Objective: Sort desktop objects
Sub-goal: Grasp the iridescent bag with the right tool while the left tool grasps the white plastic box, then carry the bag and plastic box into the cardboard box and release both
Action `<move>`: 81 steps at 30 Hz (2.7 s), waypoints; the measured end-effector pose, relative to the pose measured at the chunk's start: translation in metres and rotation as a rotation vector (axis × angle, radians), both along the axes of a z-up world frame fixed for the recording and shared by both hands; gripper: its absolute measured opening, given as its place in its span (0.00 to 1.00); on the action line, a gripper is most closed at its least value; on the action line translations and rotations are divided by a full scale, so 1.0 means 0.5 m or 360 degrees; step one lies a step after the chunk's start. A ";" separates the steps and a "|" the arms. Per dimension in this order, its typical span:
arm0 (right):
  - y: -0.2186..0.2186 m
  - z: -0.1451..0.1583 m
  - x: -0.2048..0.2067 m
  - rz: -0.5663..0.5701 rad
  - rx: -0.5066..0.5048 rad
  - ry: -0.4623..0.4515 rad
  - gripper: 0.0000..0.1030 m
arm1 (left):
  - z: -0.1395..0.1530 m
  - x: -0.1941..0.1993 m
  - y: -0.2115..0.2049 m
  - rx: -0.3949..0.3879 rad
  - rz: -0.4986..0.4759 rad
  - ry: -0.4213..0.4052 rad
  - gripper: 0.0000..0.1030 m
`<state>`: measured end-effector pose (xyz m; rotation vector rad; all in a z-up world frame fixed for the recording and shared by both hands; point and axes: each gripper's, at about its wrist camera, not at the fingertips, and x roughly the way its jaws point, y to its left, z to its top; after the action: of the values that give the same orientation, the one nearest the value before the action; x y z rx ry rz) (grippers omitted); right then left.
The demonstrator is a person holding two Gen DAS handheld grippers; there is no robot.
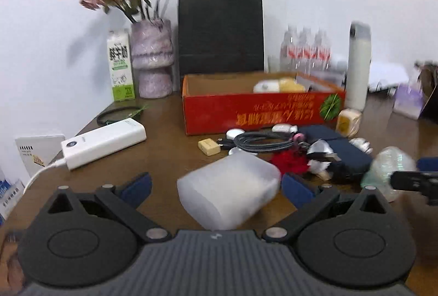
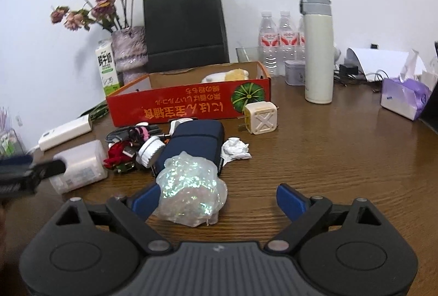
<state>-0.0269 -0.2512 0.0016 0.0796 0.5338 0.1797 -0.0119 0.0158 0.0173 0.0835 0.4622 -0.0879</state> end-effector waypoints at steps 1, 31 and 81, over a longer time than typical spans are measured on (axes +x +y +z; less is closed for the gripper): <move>0.001 0.000 0.001 0.0010 -0.0010 0.0004 0.84 | 0.000 0.018 0.003 -0.0033 -0.0009 0.0027 1.00; 0.018 0.011 0.045 0.0095 -0.0013 0.0147 0.47 | 0.013 -0.029 0.000 -0.0362 -0.0332 0.0406 0.80; 0.211 0.137 0.842 0.0219 0.0125 0.0554 0.41 | 0.117 0.730 0.030 -0.0171 0.0020 0.0581 0.66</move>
<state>0.3942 -0.1459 0.0700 0.1521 0.8805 0.3241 0.3532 0.0310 0.0758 -0.0428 0.8216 -0.1159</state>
